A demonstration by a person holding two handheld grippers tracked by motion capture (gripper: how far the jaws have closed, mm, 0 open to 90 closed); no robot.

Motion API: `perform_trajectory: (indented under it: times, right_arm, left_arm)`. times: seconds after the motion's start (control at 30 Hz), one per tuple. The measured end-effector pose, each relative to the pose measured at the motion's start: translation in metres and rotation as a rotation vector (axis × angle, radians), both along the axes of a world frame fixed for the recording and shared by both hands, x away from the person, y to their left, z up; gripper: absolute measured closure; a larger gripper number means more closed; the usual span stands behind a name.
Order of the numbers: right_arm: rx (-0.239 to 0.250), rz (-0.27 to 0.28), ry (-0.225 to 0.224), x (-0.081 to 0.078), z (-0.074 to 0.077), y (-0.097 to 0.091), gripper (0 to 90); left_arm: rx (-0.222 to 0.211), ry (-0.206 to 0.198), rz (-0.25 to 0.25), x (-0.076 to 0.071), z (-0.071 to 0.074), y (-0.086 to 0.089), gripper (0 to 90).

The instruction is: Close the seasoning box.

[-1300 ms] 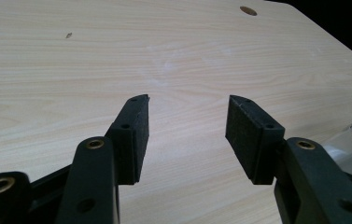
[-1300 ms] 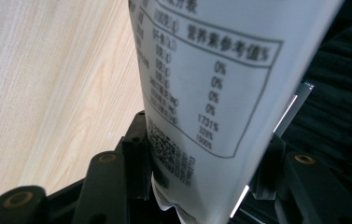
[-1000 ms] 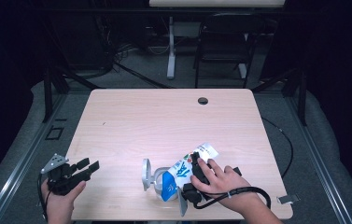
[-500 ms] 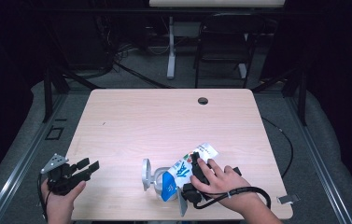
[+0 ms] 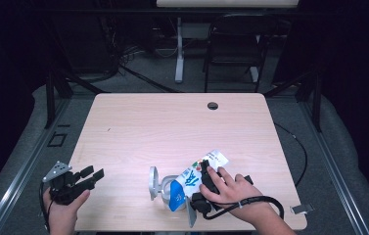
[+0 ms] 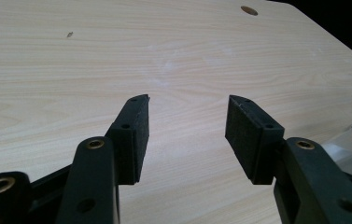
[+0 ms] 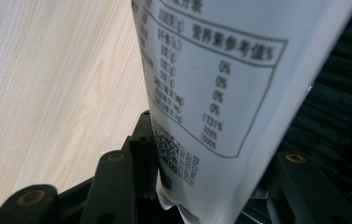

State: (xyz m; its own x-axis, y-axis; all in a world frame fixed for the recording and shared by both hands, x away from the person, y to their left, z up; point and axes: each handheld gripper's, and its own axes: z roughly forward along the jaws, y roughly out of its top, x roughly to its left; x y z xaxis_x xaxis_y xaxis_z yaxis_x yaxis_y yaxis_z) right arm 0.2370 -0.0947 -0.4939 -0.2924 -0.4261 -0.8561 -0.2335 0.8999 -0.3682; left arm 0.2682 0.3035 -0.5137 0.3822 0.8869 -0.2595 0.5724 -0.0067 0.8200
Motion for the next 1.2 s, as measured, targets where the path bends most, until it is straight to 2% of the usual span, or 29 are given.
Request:
perform_trajectory:
  times: [1.2]
  right_arm:
    - [-0.021,0.005,-0.009,-0.0011,0.0006,0.0008,59.6]
  left_arm:
    - [-0.002,0.0,0.002,0.0004,-0.0011,0.0008,50.1]
